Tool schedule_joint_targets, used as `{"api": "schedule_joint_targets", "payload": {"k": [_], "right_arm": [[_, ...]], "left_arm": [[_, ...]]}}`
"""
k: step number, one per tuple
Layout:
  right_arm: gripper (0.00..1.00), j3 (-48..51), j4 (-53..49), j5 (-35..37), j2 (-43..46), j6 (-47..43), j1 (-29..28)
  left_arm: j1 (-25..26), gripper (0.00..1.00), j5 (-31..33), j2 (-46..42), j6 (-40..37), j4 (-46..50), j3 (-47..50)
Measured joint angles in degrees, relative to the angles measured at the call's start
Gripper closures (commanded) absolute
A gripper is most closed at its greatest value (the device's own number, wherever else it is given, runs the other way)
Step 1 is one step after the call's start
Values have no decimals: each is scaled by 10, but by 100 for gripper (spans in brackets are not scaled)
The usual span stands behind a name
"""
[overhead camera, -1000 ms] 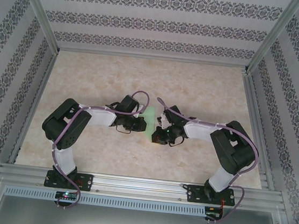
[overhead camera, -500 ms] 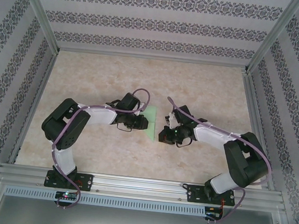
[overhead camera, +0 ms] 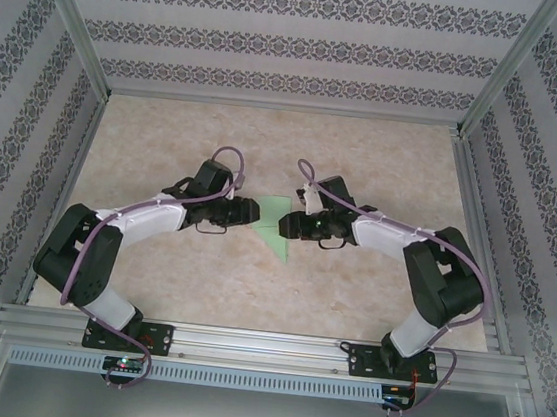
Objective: Fold a paper plane with a square sheet of paper (fold left side to right side)
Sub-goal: Fourth fold the wing at the center of the table.
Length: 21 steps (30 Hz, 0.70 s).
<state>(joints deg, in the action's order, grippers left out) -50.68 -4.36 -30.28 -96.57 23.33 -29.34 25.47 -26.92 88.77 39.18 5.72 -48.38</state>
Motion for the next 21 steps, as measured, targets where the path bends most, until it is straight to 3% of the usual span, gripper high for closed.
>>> {"api": "schedule_joint_targets", "payload": {"k": [3, 8, 21], "right_arm": [[60, -6, 10, -7, -24, -9, 0], [89, -8, 15, -11, -43, -17, 0], [98, -4, 16, 9, -42, -28, 7]], "left_arm": [[0, 47, 2, 0, 13, 2, 15], [0, 45, 0, 0, 33, -6, 23], [12, 42, -25, 40, 51, -41, 21]]}}
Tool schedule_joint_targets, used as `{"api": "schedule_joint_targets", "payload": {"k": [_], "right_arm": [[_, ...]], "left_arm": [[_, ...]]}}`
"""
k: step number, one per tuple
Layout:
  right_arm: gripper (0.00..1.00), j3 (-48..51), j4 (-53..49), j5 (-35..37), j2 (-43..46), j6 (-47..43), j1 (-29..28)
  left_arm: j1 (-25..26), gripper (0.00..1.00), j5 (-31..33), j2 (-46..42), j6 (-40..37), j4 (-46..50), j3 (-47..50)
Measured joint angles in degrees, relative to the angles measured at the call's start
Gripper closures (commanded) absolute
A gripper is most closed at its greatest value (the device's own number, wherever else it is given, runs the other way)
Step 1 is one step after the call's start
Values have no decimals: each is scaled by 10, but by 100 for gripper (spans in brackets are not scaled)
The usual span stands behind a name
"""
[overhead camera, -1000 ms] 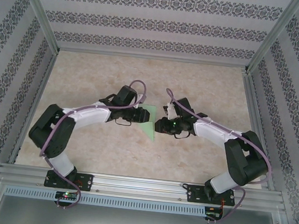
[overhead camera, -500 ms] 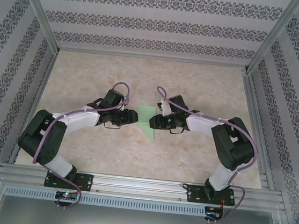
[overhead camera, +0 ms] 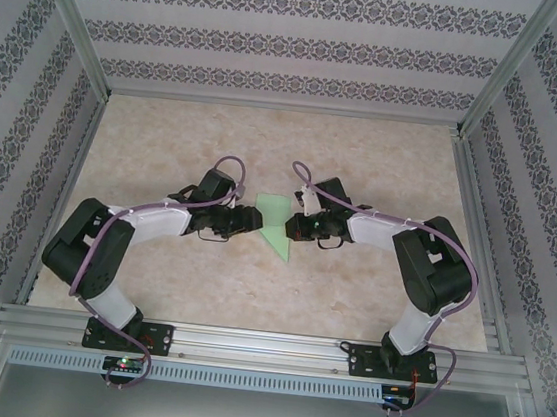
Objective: Fold a paper plane with a square sheet of paper (fold left side to right side)
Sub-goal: Fourth fold the wing at the center of the table.
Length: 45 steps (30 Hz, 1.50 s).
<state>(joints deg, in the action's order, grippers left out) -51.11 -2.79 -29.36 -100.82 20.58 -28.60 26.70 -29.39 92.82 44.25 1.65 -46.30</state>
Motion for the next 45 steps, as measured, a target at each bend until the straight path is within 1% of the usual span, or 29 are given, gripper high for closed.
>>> {"api": "schedule_joint_targets", "payload": {"k": [6, 9, 11, 12, 15, 17, 18, 20, 25, 27, 30, 33, 36, 41, 45], "right_arm": [[98, 2, -2, 0, 3, 0, 0], [97, 3, -2, 0, 3, 0, 0], [94, 5, -1, 0, 4, 0, 0], [92, 7, -1, 0, 5, 0, 0], [74, 14, -2, 6, 15, -1, 0], [65, 23, -4, 17, 33, -5, 0], [63, 28, -6, 24, 47, -8, 0], [59, 39, -10, 42, 82, -12, 0], [57, 70, -29, 104, 188, -14, -12], [57, 79, -34, 132, 222, -14, -35], [56, 92, -35, 176, 251, -12, -100], [55, 98, -34, 220, 245, -10, -159], [55, 98, -27, 255, 214, -8, -193], [56, 96, -17, 301, 154, 0, -211], [57, 92, -16, 322, 130, 4, -212]], "left_arm": [[12, 43, -6, 36, 3, -9, -21], [15, 47, -11, 52, 9, -18, -27], [15, 52, -16, 62, 14, -26, -31], [15, 54, -18, 67, 15, -26, -35], [15, 62, -21, 82, 19, -34, -48], [15, 66, -21, 85, 21, -40, -52], [15, 69, -23, 85, 23, -41, -54], [16, 71, -24, 85, 24, -47, -55], [21, 71, -29, 79, 26, -47, -56], [21, 71, -31, 73, 26, -47, -56], [21, 71, -32, 62, 26, -47, -56], [22, 71, -32, 56, 26, -47, -56], [22, 71, -33, 56, 26, -47, -61], [24, 71, -35, 56, 26, -47, -68], [26, 72, -36, 56, 26, -47, -69]]}}
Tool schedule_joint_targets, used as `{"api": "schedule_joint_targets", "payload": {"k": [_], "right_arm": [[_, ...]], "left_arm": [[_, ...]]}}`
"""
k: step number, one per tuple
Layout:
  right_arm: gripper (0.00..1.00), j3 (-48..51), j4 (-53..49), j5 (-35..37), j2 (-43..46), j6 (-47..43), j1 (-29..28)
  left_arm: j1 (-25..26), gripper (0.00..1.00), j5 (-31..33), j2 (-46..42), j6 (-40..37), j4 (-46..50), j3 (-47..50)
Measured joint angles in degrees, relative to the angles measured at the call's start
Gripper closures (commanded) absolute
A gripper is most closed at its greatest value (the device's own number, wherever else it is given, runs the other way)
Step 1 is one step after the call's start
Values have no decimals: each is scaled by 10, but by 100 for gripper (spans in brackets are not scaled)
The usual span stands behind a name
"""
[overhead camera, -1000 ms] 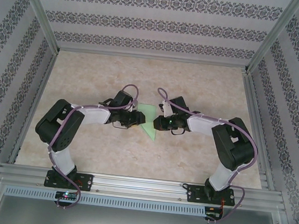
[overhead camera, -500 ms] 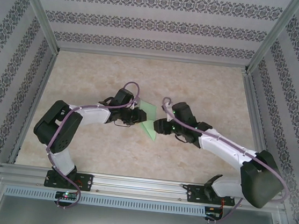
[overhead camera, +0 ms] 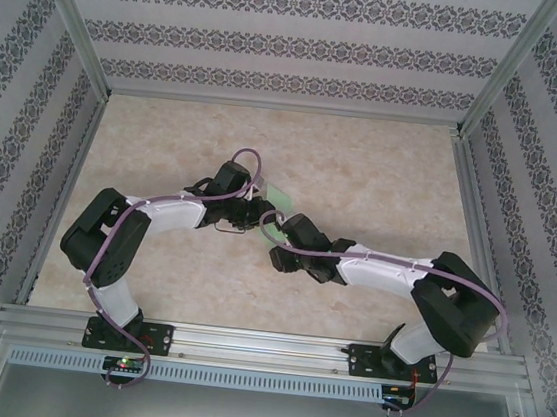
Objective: Fold a paper plane with a square sheet of paper (fold left side to right side)
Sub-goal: Fourth fold the wing at the center of the table.
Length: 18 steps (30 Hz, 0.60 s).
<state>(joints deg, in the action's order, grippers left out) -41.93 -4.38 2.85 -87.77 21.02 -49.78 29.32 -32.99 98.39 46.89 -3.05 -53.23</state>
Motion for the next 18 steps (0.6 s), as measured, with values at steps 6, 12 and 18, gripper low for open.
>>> {"api": "schedule_joint_targets", "payload": {"k": [6, 12, 18], "right_arm": [[61, -14, 7, 13, -15, 0, 0], [64, -22, 11, 19, -33, 0, 0], [68, -25, 13, 26, -45, 0, 0]], "left_arm": [[0, 72, 0, 0, 2, 0, -8], [0, 72, 0, 0, 4, 0, -9], [0, 72, 0, 0, 7, 0, -16]]}}
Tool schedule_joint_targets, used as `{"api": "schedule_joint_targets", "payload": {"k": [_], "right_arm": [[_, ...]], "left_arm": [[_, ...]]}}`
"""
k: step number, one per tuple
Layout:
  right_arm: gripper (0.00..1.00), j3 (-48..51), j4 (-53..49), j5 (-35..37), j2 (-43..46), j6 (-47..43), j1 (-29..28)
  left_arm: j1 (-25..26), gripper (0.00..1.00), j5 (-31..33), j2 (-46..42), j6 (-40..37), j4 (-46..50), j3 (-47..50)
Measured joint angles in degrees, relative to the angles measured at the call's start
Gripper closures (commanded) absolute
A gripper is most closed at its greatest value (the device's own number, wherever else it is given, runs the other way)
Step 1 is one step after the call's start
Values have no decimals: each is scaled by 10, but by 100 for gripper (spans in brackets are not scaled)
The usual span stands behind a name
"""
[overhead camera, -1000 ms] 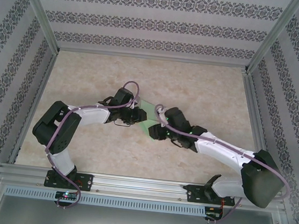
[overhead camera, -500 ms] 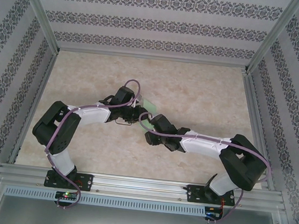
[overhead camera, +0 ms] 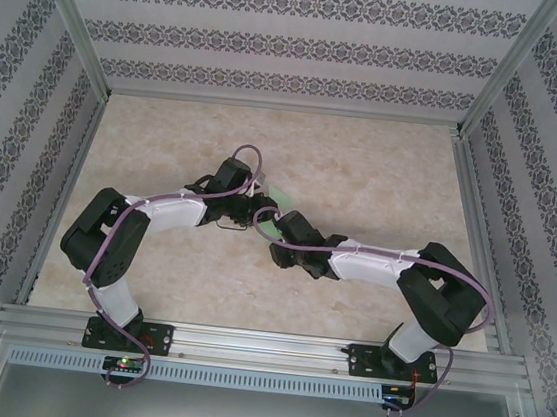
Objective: Fold a paper plane with a square sheet of paper (fold left side to right side)
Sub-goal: Fourth fold the wing at the center of the table.
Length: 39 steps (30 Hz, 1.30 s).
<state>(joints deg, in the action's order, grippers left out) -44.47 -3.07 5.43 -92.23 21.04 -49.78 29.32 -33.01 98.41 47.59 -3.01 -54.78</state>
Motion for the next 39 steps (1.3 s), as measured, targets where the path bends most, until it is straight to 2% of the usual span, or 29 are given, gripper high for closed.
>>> {"api": "schedule_joint_targets", "payload": {"k": [7, 15, 24, 34, 39], "right_arm": [[73, -2, 2, 9, -4, 0, 0], [85, -6, 4, 14, -15, 0, 0], [91, -6, 10, 15, -17, 2, 0], [93, -7, 28, 11, -23, 6, 0], [93, -7, 26, 3, -31, 4, 0]], "left_arm": [[0, 72, 0, 0, 1, 1, 0], [0, 66, 5, 0, 0, 21, 0], [0, 48, 29, -15, -7, 61, 0], [-28, 26, 51, -96, -15, 94, 31], [-48, 25, 45, -136, -15, 89, 43]]}}
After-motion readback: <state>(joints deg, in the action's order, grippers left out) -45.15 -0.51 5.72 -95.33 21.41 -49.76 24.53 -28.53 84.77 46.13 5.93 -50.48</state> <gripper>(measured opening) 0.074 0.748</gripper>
